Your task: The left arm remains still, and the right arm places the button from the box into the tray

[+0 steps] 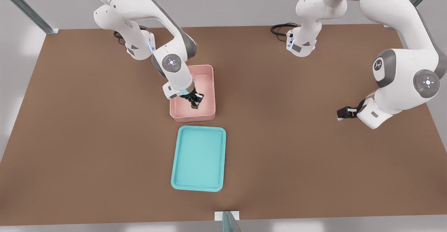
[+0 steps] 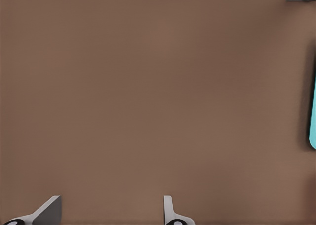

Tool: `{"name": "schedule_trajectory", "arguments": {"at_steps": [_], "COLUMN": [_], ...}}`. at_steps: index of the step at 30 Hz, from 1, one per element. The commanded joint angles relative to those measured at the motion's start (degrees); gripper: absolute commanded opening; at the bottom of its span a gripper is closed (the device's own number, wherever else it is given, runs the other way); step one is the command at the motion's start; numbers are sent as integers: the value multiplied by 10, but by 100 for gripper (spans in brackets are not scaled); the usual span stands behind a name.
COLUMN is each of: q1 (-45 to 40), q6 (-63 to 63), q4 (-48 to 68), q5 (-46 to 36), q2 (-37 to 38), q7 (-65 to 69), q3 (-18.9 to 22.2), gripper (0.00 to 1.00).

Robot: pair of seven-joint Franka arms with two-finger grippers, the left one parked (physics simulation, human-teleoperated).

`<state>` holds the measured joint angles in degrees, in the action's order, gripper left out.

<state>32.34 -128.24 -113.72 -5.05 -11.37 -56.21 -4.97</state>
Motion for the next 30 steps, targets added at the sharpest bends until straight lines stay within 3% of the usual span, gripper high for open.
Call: {"name": "schedule_trajectory", "arguments": {"at_steps": [1,8,18,30], "q1": [-13,-82,-106,-105], "q6": [68,85,77,40], "q4": [24,149,373,447], "q5": [2,5,9,36], "q2": [-13,-115,-331,-426], "q7": [4,62,80,75], "q3": [0,-4,-6,-3], "gripper": [48,48,49,49]}}
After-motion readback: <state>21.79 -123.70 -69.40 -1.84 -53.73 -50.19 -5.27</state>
